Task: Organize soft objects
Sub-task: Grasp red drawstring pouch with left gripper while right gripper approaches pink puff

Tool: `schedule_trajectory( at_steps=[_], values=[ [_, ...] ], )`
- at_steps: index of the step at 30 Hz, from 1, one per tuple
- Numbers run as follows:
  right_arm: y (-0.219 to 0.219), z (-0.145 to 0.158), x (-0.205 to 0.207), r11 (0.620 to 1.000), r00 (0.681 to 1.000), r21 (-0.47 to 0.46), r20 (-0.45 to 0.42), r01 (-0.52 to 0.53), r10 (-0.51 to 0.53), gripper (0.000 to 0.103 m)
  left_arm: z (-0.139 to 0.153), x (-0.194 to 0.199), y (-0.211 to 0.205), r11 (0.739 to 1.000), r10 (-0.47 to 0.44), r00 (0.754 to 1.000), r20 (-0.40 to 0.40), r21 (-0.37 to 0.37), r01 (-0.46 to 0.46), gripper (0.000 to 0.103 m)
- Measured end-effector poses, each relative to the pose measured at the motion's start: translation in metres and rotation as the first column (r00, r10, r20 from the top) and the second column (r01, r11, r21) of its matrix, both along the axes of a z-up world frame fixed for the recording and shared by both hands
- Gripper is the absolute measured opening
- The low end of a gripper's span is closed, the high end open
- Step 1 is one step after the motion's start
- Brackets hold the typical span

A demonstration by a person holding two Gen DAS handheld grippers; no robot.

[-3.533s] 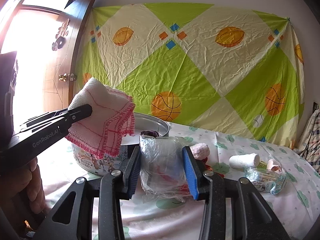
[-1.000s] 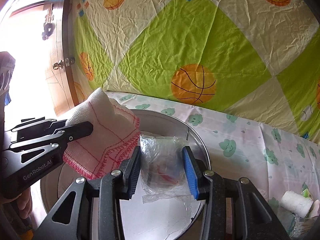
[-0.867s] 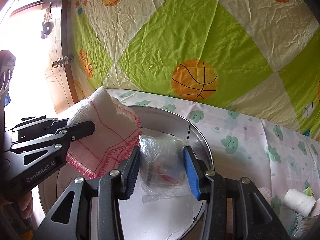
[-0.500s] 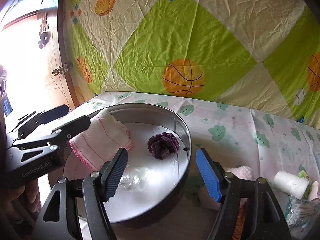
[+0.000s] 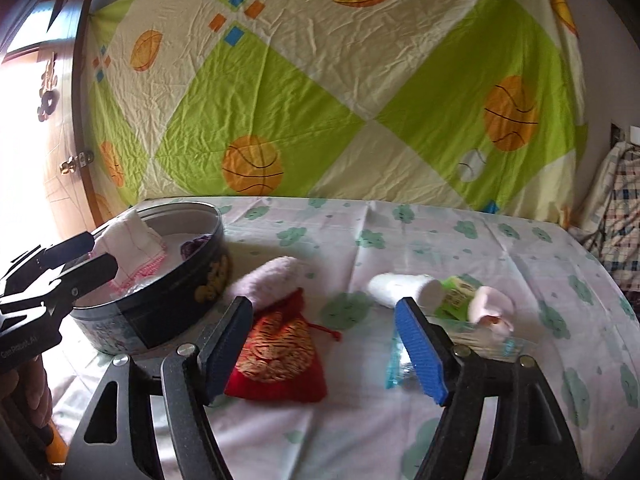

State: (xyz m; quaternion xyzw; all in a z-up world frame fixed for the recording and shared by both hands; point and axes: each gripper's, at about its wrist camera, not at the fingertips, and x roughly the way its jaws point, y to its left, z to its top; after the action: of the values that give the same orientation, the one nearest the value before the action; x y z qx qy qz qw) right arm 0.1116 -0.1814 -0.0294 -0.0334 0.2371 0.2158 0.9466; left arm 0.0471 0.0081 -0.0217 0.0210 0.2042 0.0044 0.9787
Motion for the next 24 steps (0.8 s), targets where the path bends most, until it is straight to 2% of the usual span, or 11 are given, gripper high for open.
schedule_trajectory(
  at_steps=[3,11,17,24],
  values=[
    [-0.023,-0.004,0.003,0.999,0.999,0.01,-0.005,0.053,-0.053,0.076,-0.007,0.007,-0.017,1.0,-0.03,0.999,-0.032,-0.007,0.03,0.066],
    [-0.05,-0.008,0.001,0.995,0.995,0.03,-0.001,0.1,-0.1,0.076,-0.026,0.032,-0.059,0.995,-0.096,0.984,-0.151,-0.038,0.091,0.066],
    [-0.063,-0.007,-0.001,0.99,0.993,0.076,0.0,0.117,-0.117,0.077,-0.045,0.065,-0.073,0.991,-0.117,0.95,-0.29,-0.099,0.092,0.066],
    [-0.067,-0.006,-0.002,0.986,0.99,0.095,0.003,0.137,-0.138,0.077,-0.06,0.09,-0.089,0.992,-0.121,0.91,-0.396,-0.09,0.093,0.066]
  ],
)
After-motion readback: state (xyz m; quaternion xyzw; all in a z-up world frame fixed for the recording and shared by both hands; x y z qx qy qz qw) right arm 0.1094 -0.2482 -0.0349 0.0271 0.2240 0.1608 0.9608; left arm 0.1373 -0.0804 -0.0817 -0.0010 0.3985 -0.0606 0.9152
